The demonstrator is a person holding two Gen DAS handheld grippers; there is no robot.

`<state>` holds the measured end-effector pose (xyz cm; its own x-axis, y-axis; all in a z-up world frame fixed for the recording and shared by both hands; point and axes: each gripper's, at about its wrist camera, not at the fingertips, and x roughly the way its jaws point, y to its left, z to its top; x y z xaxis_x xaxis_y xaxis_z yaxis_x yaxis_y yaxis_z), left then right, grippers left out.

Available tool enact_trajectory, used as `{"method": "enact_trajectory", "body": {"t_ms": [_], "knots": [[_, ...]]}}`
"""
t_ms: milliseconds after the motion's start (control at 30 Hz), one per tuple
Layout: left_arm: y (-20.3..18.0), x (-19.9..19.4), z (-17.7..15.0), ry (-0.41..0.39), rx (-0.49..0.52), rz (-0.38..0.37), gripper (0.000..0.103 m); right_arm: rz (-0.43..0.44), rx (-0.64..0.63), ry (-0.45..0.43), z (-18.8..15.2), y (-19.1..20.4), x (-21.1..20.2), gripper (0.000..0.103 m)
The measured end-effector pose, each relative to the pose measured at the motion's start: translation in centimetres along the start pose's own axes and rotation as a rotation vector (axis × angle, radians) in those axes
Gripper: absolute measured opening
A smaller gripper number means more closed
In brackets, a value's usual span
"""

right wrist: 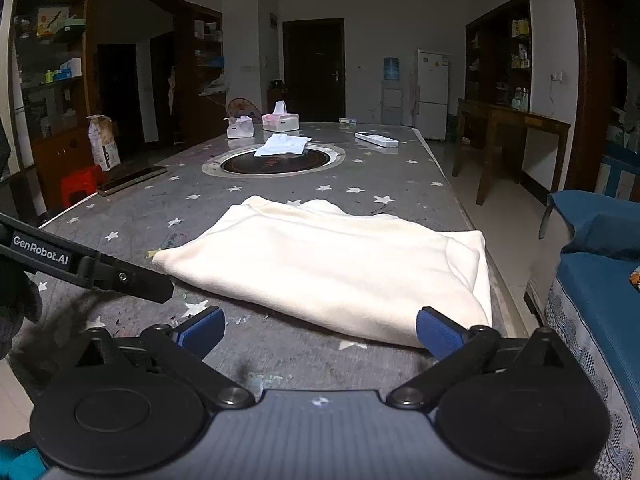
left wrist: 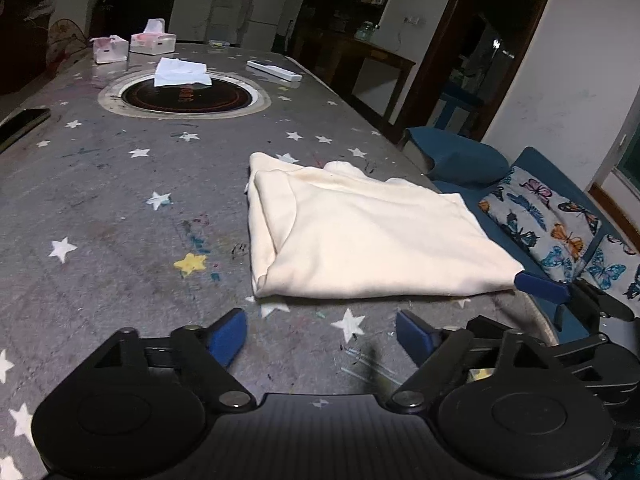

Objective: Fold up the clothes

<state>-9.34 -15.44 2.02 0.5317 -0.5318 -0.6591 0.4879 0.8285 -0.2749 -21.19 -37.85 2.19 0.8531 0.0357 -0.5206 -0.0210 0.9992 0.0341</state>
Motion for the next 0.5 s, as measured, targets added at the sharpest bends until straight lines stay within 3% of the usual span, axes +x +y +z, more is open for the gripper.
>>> {"method": "enact_trajectory", "body": {"t_ms": [300,500], "knots": [[-0.51,-0.68,-0.4,-0.02,0.021,0.031,0.102,-0.02,0.029,-0.001,-0.2,0.18,-0.49,0.103],[-0.88,-0.91,-0.7,-0.022,0.03,0.056,0.103,-0.018,0.052,0.017,-0.51,0.29,-0.63,0.103]]}}
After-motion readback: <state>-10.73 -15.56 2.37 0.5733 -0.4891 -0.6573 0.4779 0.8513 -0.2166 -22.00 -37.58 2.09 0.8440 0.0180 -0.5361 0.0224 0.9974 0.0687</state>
